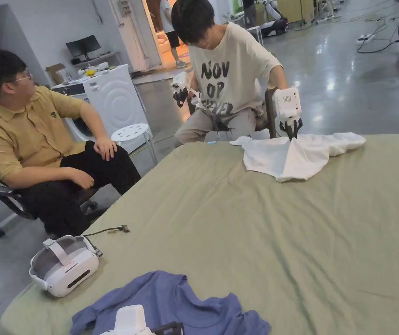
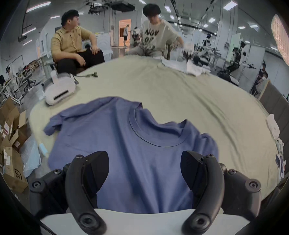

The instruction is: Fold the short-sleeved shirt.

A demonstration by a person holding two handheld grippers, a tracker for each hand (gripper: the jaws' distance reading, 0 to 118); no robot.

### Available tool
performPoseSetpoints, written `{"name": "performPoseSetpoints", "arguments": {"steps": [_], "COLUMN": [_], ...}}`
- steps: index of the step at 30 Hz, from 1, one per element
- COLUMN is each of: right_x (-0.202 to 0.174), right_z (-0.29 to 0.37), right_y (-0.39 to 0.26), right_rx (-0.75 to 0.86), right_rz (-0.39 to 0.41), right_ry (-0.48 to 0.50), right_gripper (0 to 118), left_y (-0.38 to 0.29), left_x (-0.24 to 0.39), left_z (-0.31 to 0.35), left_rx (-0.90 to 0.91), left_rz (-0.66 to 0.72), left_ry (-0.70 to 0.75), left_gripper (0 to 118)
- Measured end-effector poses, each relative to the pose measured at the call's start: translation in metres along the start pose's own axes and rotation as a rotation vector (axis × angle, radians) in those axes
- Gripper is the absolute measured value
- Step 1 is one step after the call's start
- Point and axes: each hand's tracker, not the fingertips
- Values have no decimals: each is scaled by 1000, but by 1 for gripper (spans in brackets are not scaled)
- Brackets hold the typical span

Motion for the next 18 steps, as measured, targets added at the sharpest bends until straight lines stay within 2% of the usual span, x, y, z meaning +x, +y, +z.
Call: {"name": "performPoseSetpoints", "arguments": {"steps": [3, 4, 5, 6, 7, 8, 9, 11, 12, 14, 18], "right_x": [7, 8, 9, 11, 13, 15, 17, 17, 15, 14, 13], "right_z": [-6, -6, -5, -5, -5, -6, -7, -9, -9, -9, -1], "right_y": [-8, -10, -11, -12, -13, -15, -15, -13, -12, -12, -12], "right_rx": [-60, -67, -70, -73, -76, -82, -89, -98, -100, -104, -101], "right_rz": [7, 9, 8, 4, -7, -20, -33, -47, -53, -60, -59], "right_ry": [-29, -42, -51, -60, -69, -69, -67, -68, -66, -65, -62], "right_gripper": [0, 0, 0, 0, 0, 0, 0, 0, 0, 0, 0], "left_y": [1, 1, 0, -1, -3, -5, -6, -5, -6, -6, 0], "left_x": [-5, -8, -11, -13, -14, -14, -14, -14, -13, -13, -4], "left_z": [-42, -53, -61, -67, -74, -77, -74, -73, -73, -75, -82], "left_rx": [-92, -117, -151, -161, -172, -173, -156, -156, -156, -171, -183], "left_rz": [-1, 9, 38, 63, 89, 69, 65, 44, 34, 43, 42], "left_ry": [-30, -22, 5, 16, 35, 67, 18, 22, 21, 33, 71], "left_gripper": [87, 80, 64, 31, 25, 25, 25, 22, 18, 0, 0]}}
